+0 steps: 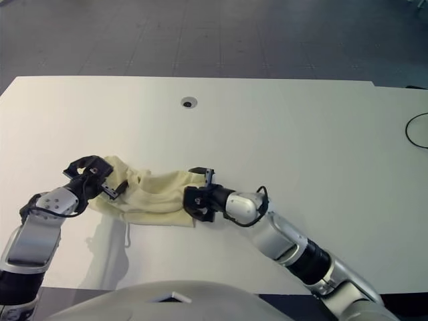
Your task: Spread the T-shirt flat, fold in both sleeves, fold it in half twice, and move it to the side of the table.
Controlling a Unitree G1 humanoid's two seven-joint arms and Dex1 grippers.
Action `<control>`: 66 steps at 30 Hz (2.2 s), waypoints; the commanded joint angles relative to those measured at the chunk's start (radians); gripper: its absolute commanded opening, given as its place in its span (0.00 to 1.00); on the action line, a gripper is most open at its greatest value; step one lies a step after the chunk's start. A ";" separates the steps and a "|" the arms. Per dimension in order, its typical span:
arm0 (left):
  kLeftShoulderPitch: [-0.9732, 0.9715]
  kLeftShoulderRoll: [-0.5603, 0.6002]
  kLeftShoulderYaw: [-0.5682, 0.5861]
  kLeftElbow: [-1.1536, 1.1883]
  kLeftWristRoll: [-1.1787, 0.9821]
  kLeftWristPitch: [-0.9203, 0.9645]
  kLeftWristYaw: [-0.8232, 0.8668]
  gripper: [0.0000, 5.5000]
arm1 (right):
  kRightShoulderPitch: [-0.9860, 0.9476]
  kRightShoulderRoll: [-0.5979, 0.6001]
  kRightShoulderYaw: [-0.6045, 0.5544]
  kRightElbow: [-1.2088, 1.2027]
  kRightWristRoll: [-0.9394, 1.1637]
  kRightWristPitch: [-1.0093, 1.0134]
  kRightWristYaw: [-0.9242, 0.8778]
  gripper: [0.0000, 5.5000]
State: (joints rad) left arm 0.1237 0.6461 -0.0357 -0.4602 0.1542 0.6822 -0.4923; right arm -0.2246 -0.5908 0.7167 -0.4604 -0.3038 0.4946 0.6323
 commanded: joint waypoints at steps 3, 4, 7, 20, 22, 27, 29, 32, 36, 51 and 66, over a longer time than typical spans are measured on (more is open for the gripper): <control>0.054 0.049 0.007 -0.059 0.036 0.000 0.000 0.98 | 0.077 -0.183 -0.063 0.002 -0.041 -0.020 0.107 0.98; 0.055 0.047 0.015 -0.075 0.034 0.002 0.002 0.98 | 0.085 -0.198 -0.077 0.000 -0.040 -0.025 0.114 0.98; 0.048 0.021 0.042 -0.171 -0.005 0.020 -0.005 0.98 | 0.105 -0.231 -0.117 0.009 -0.036 -0.051 0.133 0.98; -0.068 0.023 0.167 -0.150 -0.238 -0.210 -0.146 0.98 | 0.246 -0.336 -0.278 0.020 -0.017 -0.143 0.164 0.98; -0.113 0.035 0.122 -0.047 -0.229 -0.298 -0.184 0.98 | 0.281 -0.346 -0.307 0.005 -0.010 -0.141 0.161 0.98; -0.241 0.039 0.032 0.202 -0.205 -0.481 -0.260 0.98 | 0.382 -0.349 -0.361 -0.051 0.012 -0.126 0.157 0.98; -0.272 0.044 0.014 0.262 -0.204 -0.536 -0.287 0.98 | 0.401 -0.340 -0.370 -0.071 0.017 -0.120 0.157 0.98; -0.305 0.045 -0.007 0.323 -0.206 -0.591 -0.317 0.98 | 0.410 -0.323 -0.393 -0.107 0.034 -0.100 0.156 0.98; -0.343 0.044 -0.029 0.363 -0.236 -0.648 -0.383 0.98 | 0.416 -0.317 -0.488 -0.178 0.093 -0.050 0.156 0.98; -0.473 -0.006 -0.115 0.447 -0.460 -0.602 -0.698 0.98 | 0.333 -0.325 -0.821 -0.215 0.606 0.098 0.403 0.98; -0.547 -0.033 -0.201 0.693 -0.373 -0.686 -0.803 0.78 | 0.063 -0.232 -0.515 0.063 0.632 0.114 0.460 0.81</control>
State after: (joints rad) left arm -0.3972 0.6230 -0.2275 0.2093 -0.2295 0.0058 -1.2772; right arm -0.1404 -0.8194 0.1813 -0.4107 0.3385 0.5984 1.0908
